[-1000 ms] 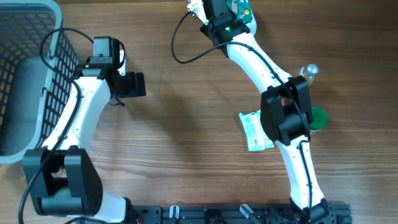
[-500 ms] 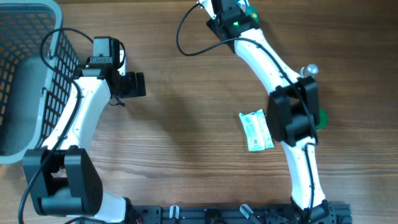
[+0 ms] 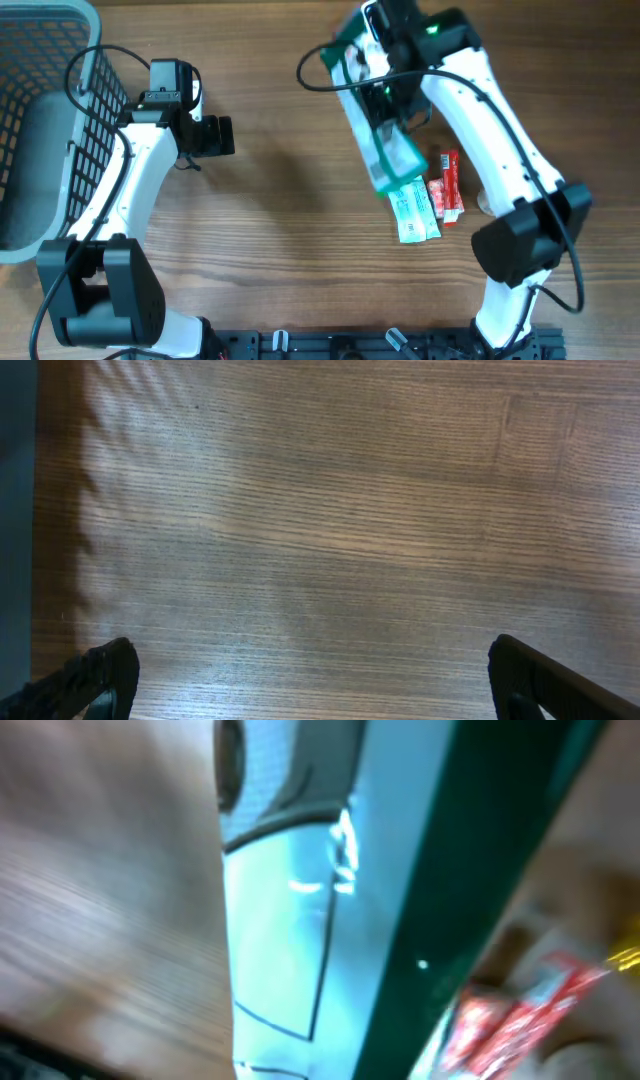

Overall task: Scan the item barcode
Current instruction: 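Lower the gloves pack onto the table below the scanner and release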

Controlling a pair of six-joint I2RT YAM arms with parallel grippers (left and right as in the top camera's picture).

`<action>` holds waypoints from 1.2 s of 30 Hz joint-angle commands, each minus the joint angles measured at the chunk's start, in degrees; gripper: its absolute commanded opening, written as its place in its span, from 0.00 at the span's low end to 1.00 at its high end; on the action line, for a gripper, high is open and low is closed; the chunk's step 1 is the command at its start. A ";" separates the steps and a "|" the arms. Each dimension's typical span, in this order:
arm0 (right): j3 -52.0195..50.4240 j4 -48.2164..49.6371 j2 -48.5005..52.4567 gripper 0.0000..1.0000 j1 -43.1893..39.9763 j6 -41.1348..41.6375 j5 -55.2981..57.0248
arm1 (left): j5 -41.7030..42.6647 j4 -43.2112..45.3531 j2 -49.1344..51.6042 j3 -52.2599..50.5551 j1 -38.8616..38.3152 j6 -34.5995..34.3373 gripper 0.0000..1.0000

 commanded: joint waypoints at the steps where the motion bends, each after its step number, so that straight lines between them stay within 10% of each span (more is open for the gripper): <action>1: -7.48 2.43 1.01 0.06 -0.13 6.40 -3.89 | -0.13 0.15 -0.11 0.52 0.26 0.31 1.00; 6: -14.29 7.08 1.07 0.13 -0.13 8.00 -2.10 | -0.13 0.15 -0.11 0.52 0.26 0.31 1.00; 9: -16.50 8.46 1.07 0.55 -0.13 9.68 4.55 | -0.13 0.15 -0.11 0.50 0.26 0.31 1.00; 15: -17.84 11.80 1.07 0.72 -0.13 11.17 8.46 | -0.13 0.15 -0.11 0.50 0.26 0.31 1.00; 18: -17.84 12.98 1.07 1.00 -0.13 11.17 8.44 | -0.13 0.15 -0.11 0.50 0.26 0.31 1.00; 36: -17.84 47.04 1.07 1.00 -0.28 11.10 8.44 | -0.13 0.15 -0.11 0.50 0.26 0.31 1.00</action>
